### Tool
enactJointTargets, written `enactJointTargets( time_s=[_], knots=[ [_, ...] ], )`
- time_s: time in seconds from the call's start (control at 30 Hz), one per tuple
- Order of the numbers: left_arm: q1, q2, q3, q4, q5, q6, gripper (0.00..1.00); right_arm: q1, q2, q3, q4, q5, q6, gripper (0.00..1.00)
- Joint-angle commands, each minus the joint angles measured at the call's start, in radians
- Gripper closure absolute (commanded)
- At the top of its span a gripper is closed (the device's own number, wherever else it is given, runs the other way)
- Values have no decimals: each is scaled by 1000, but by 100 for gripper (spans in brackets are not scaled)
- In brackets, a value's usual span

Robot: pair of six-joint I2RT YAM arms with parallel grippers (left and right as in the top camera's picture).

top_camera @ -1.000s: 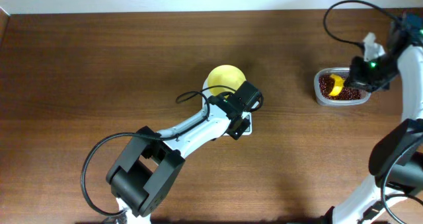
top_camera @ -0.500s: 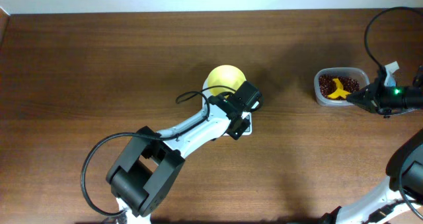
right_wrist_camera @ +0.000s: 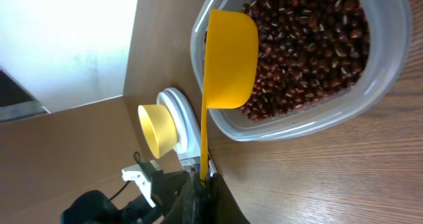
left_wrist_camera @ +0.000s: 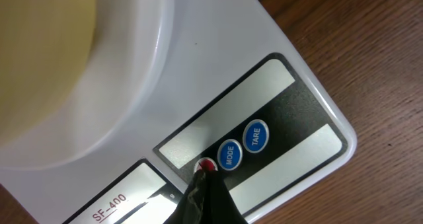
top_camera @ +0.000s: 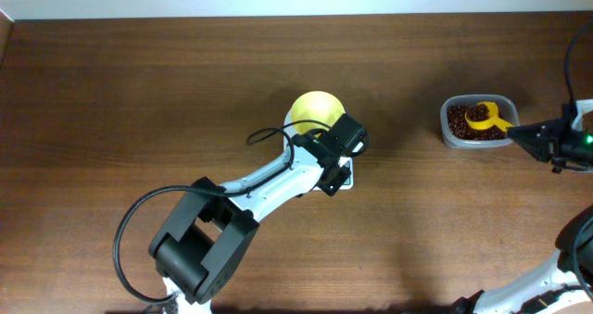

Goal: Scoop item into bowl and weigh 50g on scale

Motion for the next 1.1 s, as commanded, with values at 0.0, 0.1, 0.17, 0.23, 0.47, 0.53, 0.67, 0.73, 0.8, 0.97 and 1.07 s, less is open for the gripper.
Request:
enactJointTargets(
  time_s=[0.0,0.1,0.17,0.23,0.47,0.53,0.67,0.73,0.8,0.97,1.07],
  knots=[
    [-5,8,3,2,31,18,100,-29,11,-9,-3,-75,-5,96],
    [-5,8,3,2,31,18,100,-75,11,-9,-12,-94,-6,96],
    [-5,8,3,2,31,18,100,-92,11,-9,-37,-104,-42,96],
    [-5,8,3,2,31,18,100,-100,11,-9,-64,-116,-66,96],
    [-3,8,4,2,31,17,100,-102,11,-9,-76,-172,-82,96],
    [-2,8,4,2,31,16,100,-102,11,-9,-79,-172,-85,96],
    [-2,8,4,3,66,-1,100,-102,11,-9,-94,-171,-99,96],
    [3,8,4,3,65,-1,100,-101,11,-9,-94,-171,-99,96],
    [15,8,4,6,66,-1,100,-101,11,-9,-94,-168,-99,96],
    [31,8,4,24,65,-1,100,-101,11,-9,-94,-164,-99,96],
    [31,8,4,32,65,0,100,-101,11,-9,-94,-164,-99,96]
  ],
)
